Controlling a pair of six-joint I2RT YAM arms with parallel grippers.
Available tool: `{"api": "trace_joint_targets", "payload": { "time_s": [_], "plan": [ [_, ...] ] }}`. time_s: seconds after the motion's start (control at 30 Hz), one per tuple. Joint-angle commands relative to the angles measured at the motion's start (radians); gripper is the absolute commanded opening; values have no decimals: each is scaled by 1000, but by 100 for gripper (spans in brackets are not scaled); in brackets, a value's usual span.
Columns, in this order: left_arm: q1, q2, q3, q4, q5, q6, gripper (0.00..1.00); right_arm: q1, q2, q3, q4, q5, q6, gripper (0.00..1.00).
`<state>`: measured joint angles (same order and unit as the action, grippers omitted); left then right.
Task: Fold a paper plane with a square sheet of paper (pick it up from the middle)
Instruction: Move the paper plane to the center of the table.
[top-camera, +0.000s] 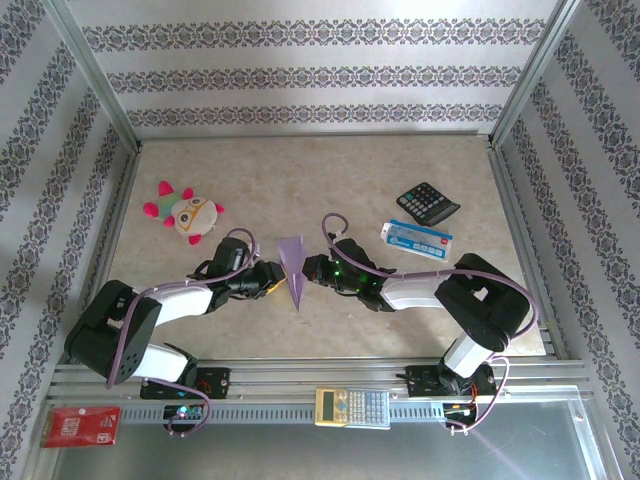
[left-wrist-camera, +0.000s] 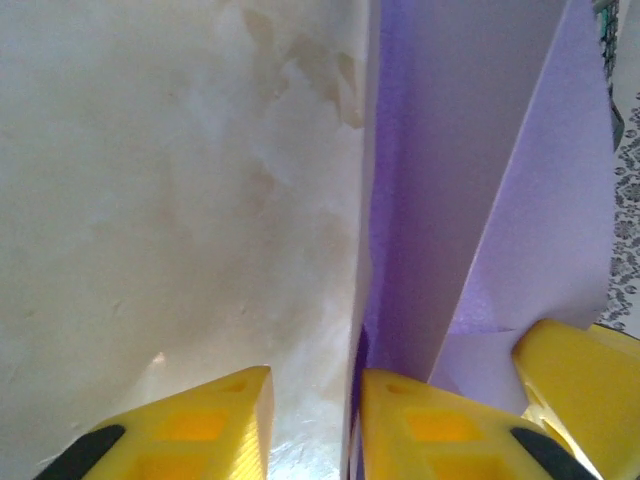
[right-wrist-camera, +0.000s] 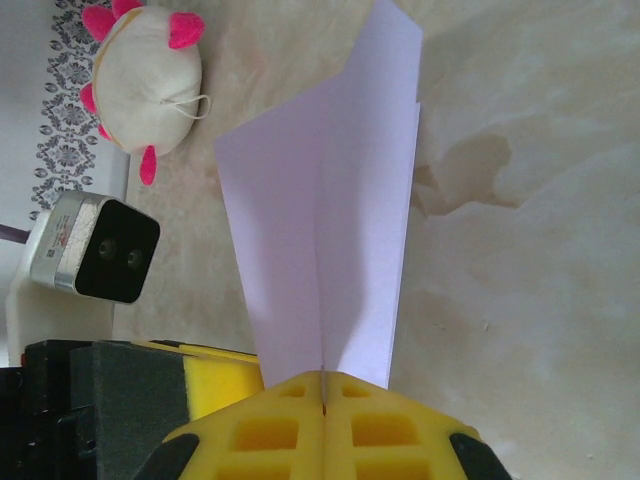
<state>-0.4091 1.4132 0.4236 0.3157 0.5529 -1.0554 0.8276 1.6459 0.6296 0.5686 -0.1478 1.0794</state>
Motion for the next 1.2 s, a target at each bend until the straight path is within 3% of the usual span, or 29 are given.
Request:
{"api": "trace_joint_targets", "payload": {
  "time_s": [0.0, 0.3, 0.53, 1.17],
  "plan": [
    [18, 36, 34, 120, 48, -2, 26, 8, 12, -16, 28, -3, 16, 0],
    [24, 99, 56, 207, 90, -15, 12, 4, 9, -22, 32, 5, 15, 0],
    [24, 74, 70, 139, 74, 35, 0, -13, -19, -38, -26, 42, -1, 0],
    [16, 113, 64, 118, 27, 106, 2, -67, -38, -82, -88, 70, -66, 0]
  ]
}}
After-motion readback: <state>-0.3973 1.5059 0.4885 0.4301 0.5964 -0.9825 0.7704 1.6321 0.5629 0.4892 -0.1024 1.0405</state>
